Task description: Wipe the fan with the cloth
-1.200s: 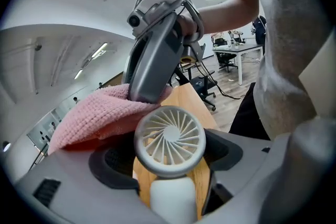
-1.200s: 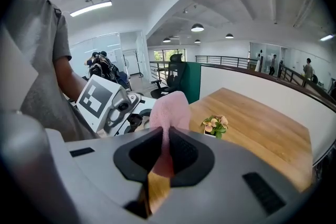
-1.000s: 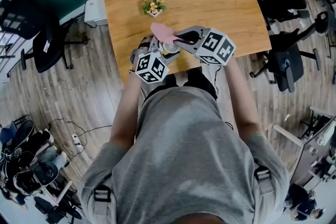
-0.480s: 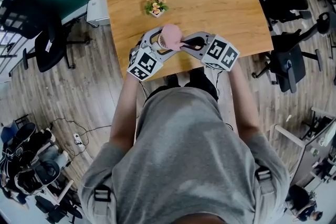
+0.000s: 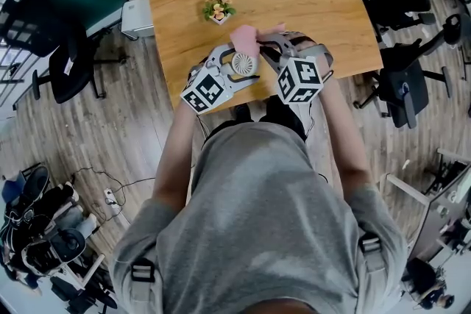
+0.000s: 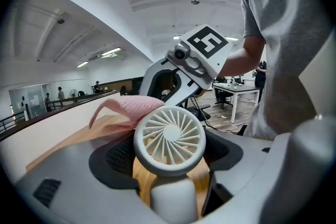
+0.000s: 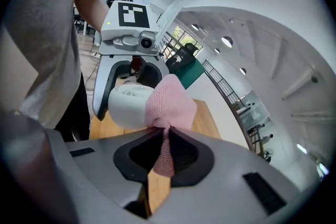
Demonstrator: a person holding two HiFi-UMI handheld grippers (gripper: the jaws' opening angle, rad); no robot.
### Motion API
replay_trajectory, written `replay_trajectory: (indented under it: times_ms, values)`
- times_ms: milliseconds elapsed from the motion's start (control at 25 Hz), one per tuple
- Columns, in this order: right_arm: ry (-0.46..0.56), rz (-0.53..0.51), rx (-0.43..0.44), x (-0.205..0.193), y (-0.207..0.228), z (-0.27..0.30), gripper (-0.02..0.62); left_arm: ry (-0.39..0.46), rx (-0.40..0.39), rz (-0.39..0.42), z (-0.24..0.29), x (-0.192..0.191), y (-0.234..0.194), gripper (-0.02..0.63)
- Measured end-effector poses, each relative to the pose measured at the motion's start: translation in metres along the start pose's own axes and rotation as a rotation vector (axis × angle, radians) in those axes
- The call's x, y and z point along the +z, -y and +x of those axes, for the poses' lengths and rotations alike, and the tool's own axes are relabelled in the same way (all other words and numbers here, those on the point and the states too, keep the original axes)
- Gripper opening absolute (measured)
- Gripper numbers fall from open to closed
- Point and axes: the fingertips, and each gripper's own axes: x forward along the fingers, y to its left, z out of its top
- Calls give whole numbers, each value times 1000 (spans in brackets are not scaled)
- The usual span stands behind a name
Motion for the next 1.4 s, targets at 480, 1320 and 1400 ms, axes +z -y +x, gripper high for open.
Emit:
replay_trajectory:
  times_ms: [480,1320,1400]
  values:
    - [94,-39,7,8,-13,2,38,132,-45,-129,-14,21,-10,390]
    - [594,475,47,66,16,-46,38,687,-184,-782,-51,65,-69,390]
    - [633,516,58,67,20,-53,38,724,-214,-808,-52,69,-68,390]
